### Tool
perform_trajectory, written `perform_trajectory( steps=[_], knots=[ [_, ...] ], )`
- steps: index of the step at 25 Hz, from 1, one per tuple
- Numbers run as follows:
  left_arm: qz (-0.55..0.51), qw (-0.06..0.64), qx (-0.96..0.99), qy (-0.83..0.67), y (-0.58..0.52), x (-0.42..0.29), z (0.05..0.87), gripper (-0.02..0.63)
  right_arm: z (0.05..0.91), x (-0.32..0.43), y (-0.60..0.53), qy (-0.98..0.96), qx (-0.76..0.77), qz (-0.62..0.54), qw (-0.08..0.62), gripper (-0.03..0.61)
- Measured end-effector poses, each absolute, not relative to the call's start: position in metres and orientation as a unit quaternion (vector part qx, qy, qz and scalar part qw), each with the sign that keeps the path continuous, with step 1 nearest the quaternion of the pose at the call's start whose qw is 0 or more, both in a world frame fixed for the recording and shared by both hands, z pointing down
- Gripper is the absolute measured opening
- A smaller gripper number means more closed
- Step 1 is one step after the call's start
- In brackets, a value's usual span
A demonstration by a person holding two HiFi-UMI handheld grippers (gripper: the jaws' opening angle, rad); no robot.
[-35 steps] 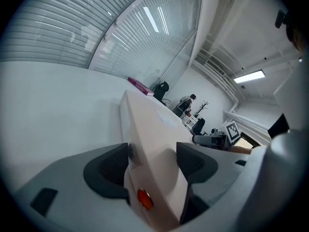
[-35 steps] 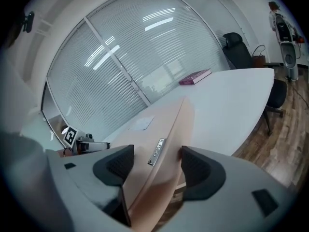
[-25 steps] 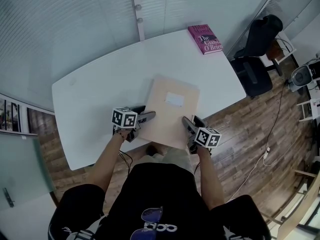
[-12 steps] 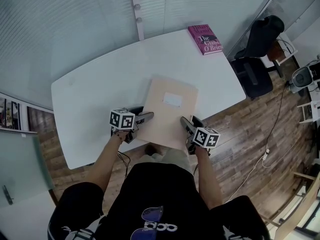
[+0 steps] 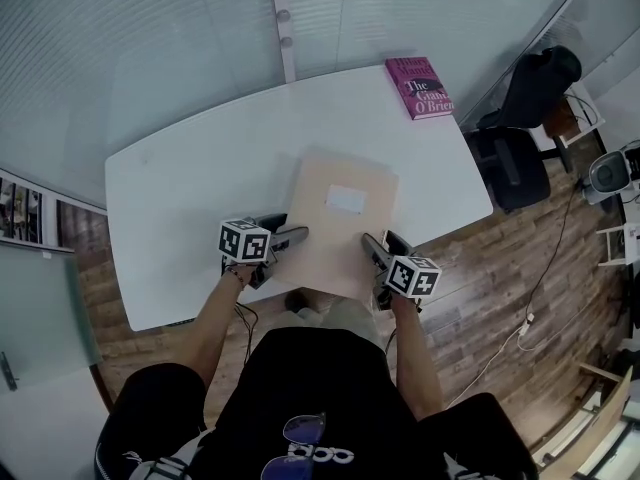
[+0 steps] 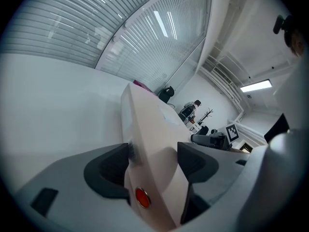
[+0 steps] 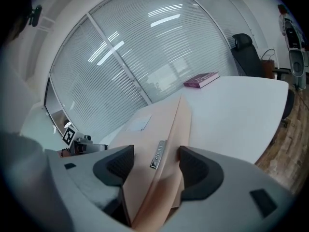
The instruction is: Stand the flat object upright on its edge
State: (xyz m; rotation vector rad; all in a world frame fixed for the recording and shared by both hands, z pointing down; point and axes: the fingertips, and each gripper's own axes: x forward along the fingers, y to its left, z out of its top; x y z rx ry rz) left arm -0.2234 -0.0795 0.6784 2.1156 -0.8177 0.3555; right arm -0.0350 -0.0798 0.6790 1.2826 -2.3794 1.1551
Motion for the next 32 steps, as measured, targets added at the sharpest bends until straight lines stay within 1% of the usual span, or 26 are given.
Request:
perform_trajectory(
  steps=[6, 32],
  knots=[
    [0.136, 0.392, 0.844, -0.339, -0.102, -0.216, 0.662, 0.311, 0.665, -0.030, -0.111, -0.819, 0.423, 0.373, 0.109, 0.305],
    [0.103, 0.337, 0.846, -0.400, -0.202, -0.209, 0.600, 0.311, 0.606, -0.025, -0.232, -0.862, 0.381, 0.320, 0.093, 0.305]
  ],
)
